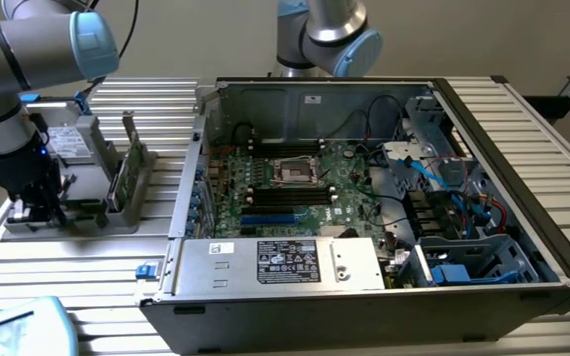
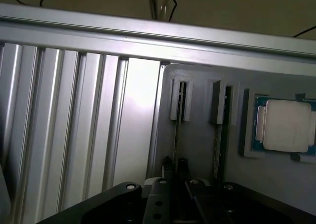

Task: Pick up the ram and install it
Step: 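Pick up the ram and move it above insertion slot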

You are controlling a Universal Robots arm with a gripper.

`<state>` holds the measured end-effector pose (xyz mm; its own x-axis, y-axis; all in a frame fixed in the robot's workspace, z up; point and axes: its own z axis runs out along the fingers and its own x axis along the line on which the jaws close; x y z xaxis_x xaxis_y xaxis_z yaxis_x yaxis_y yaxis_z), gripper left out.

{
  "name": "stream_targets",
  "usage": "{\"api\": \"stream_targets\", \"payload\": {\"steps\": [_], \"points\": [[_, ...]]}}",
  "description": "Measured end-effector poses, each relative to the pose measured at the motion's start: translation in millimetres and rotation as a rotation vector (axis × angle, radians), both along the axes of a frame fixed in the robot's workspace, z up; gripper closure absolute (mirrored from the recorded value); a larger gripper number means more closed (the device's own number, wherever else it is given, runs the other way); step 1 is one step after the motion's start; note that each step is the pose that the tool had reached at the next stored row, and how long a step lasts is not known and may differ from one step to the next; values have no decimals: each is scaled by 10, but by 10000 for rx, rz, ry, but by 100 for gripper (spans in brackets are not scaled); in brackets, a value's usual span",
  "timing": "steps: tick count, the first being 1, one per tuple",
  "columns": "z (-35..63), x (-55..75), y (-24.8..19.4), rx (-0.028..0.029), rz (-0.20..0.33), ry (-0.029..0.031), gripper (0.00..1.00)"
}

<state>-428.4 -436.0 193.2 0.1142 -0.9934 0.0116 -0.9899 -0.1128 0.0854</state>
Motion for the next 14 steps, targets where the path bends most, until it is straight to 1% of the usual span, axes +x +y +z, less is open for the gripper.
{"api": "stream_targets", "payload": {"steps": [4, 14], "points": [[5, 4, 0, -2, -9, 7, 85], [63, 5, 6, 0, -17, 5, 85]]}}
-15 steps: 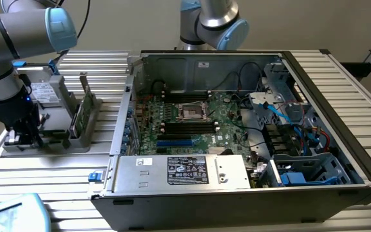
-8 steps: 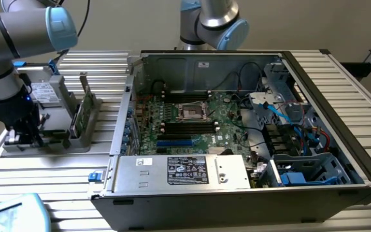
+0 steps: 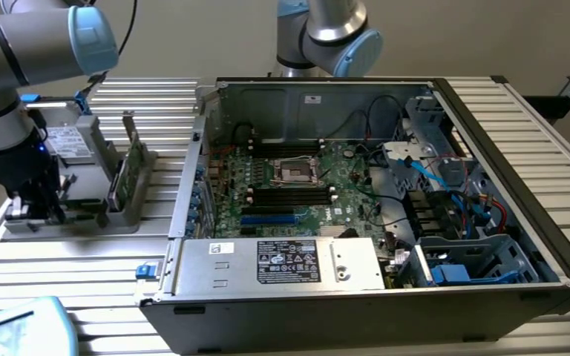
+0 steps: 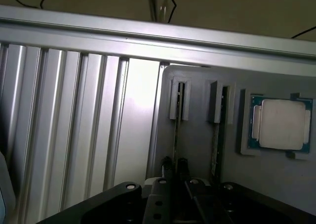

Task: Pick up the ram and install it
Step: 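Pick up the ram and move it above insertion slot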

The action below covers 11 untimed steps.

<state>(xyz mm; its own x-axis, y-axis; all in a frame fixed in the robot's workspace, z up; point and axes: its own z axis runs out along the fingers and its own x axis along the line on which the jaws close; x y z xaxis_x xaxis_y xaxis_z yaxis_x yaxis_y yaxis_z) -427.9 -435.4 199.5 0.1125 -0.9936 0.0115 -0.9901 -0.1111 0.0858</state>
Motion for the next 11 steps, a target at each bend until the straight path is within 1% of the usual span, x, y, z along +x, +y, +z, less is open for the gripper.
{"api": "stream_targets", "payload": {"steps": [4, 11], "points": [[20, 0, 2, -1, -7, 2, 85], [84, 8, 7, 0, -12, 1, 85]]}}
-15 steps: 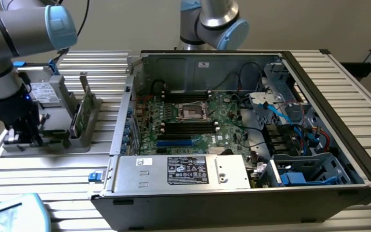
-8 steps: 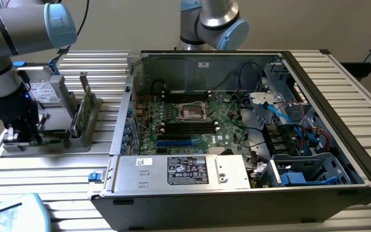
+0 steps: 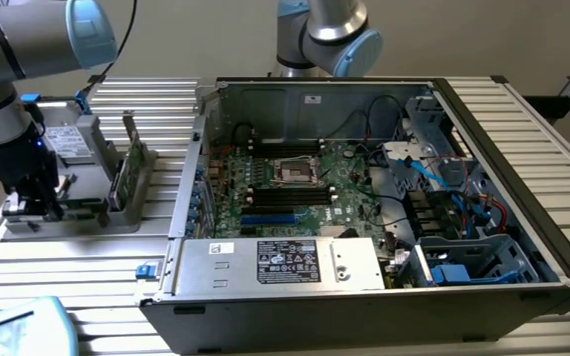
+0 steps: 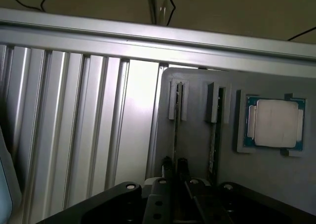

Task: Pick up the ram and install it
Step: 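Pick up the ram and move it above insertion slot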

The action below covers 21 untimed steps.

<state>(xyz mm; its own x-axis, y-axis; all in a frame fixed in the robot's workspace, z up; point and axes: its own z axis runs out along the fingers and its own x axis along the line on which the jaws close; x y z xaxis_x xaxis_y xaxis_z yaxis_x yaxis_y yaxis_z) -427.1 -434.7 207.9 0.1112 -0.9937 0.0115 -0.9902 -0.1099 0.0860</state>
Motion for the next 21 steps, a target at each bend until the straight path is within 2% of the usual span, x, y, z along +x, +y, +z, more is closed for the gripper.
{"api": "stream_targets", "payload": {"steps": [15, 21], "points": [[112, 20, 23, -1, -11, 0, 85], [246, 20, 23, -1, -14, 1, 85]]}}
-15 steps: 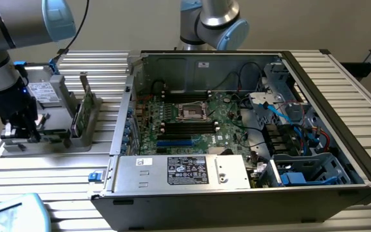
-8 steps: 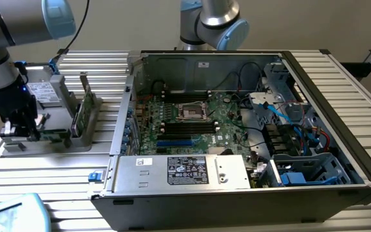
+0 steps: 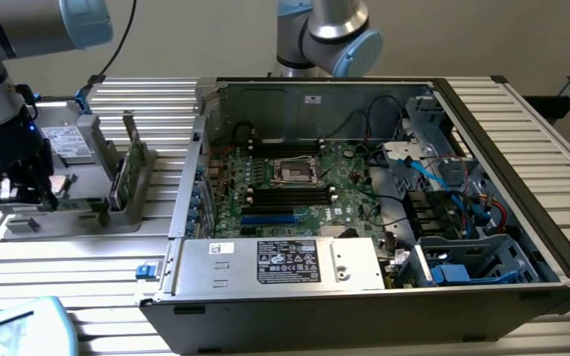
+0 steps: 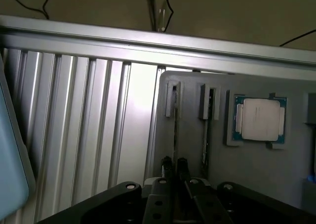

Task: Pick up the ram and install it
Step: 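Pick up the ram and move it above insertion slot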

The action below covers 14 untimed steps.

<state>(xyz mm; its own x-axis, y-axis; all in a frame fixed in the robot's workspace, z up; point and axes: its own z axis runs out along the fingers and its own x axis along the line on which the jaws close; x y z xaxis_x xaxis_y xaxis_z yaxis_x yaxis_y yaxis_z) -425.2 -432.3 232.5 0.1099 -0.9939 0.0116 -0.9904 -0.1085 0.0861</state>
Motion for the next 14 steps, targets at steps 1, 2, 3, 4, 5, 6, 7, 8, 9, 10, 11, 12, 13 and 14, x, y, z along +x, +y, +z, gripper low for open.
{"api": "stream_targets", "payload": {"steps": [1, 2, 3, 4, 5, 6, 7, 8, 9, 10, 11, 12, 13, 14], "points": [[27, 0, 0, 0, 0, 0, 85], [65, 0, 1, 1, -1, -1, 85], [112, 0, 1, 0, -1, -1, 85], [156, 0, 1, 0, -1, 0, 85], [202, 0, 1, 0, -1, 0, 85], [248, 0, 1, 0, -1, 0, 85], [296, 0, 1, 1, -1, -1, 85], [338, 0, 1, 1, -1, -1, 85], [387, 1, 2, 0, -2, 1, 85], [431, 3, 1, 0, -1, -1, 85], [477, 10, 1, 1, -1, -1, 85], [521, 21, 1, 0, -1, -1, 85], [568, 36, 1, 0, -1, -1, 85], [613, 55, 1, 0, -2, 0, 85]]}}
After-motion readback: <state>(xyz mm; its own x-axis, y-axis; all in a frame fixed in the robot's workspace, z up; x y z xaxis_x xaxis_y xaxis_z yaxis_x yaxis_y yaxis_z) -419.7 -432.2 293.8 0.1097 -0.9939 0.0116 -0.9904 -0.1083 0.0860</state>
